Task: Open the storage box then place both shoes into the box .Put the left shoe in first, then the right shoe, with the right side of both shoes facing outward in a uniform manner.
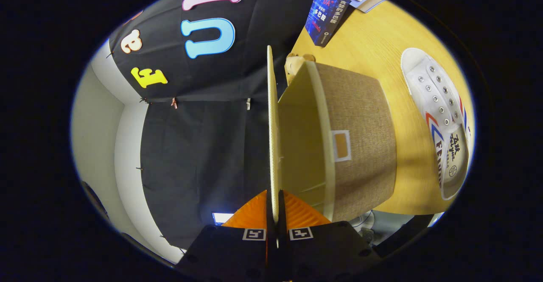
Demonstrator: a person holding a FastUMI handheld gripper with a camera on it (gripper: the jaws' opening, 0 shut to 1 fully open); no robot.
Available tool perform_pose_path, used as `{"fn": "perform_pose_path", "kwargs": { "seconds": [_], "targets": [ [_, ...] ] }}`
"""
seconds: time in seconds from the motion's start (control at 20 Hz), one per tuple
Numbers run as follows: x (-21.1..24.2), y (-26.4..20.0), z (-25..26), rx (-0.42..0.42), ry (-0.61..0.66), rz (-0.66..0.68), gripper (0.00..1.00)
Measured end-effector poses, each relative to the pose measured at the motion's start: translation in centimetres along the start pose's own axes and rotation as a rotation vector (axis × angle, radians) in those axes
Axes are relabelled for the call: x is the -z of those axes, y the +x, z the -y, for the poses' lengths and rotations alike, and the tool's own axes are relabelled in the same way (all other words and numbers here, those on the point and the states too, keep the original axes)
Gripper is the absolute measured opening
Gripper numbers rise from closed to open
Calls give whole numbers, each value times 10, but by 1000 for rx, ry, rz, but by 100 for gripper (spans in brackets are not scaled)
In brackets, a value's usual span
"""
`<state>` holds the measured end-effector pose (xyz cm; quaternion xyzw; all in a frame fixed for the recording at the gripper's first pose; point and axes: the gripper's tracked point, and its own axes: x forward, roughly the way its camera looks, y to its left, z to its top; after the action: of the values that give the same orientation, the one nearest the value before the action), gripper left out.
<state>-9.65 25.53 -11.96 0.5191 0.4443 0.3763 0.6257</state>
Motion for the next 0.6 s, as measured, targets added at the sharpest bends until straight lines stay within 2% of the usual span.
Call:
{"fn": "perform_pose_path", "kwargs": {
  "seconds": [0.2,0.6],
  "targets": [
    [4,13,-43,-18,-57,-3,5],
    [17,67,-105,24,-177,-24,7]
  ]
}}
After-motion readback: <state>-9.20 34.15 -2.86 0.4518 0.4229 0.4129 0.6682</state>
